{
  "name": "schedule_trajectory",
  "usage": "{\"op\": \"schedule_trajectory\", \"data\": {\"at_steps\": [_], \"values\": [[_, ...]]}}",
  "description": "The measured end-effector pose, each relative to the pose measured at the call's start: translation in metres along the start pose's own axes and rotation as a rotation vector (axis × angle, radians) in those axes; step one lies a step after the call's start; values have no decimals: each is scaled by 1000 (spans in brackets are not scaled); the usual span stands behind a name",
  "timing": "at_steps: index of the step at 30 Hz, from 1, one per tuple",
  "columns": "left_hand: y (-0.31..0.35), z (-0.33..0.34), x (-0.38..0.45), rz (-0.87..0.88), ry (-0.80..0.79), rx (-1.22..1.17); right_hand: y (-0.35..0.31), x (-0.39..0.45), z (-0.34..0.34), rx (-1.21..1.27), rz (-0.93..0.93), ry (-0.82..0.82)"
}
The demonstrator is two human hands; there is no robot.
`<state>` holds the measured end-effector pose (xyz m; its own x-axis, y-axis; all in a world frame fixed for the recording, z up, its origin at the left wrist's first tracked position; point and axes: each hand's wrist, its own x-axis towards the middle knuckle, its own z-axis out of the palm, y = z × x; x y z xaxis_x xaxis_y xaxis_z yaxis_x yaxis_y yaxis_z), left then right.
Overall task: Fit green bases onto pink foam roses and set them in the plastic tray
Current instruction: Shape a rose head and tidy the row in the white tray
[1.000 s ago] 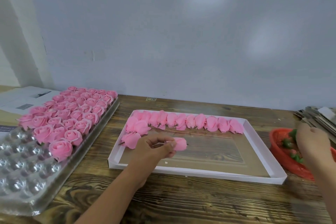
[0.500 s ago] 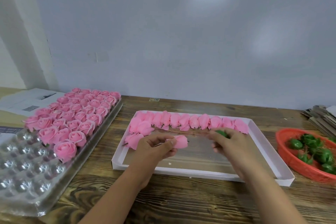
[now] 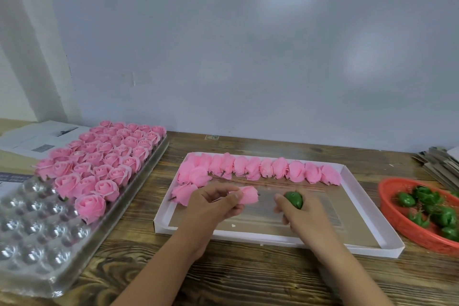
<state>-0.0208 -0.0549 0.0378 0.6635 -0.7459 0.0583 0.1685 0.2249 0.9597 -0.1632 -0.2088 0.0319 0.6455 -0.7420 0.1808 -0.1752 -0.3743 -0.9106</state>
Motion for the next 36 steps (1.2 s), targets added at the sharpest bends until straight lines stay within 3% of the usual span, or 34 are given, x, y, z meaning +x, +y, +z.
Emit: {"op": "schedule_trajectory", "data": {"at_steps": [8,15,30,36], "values": [[1,0,-1,-5,-8,-3,7,-1,-1,-171,5,77],[1,0,-1,-4,-15,6,6,-2,-1,-347,40,10],[1,-1,-1,-13,-11,3,12,-2,-1,-201,-178,69],[0,-1,0,-17,-1,-1,12,0,-6,-369,-156,63]]}}
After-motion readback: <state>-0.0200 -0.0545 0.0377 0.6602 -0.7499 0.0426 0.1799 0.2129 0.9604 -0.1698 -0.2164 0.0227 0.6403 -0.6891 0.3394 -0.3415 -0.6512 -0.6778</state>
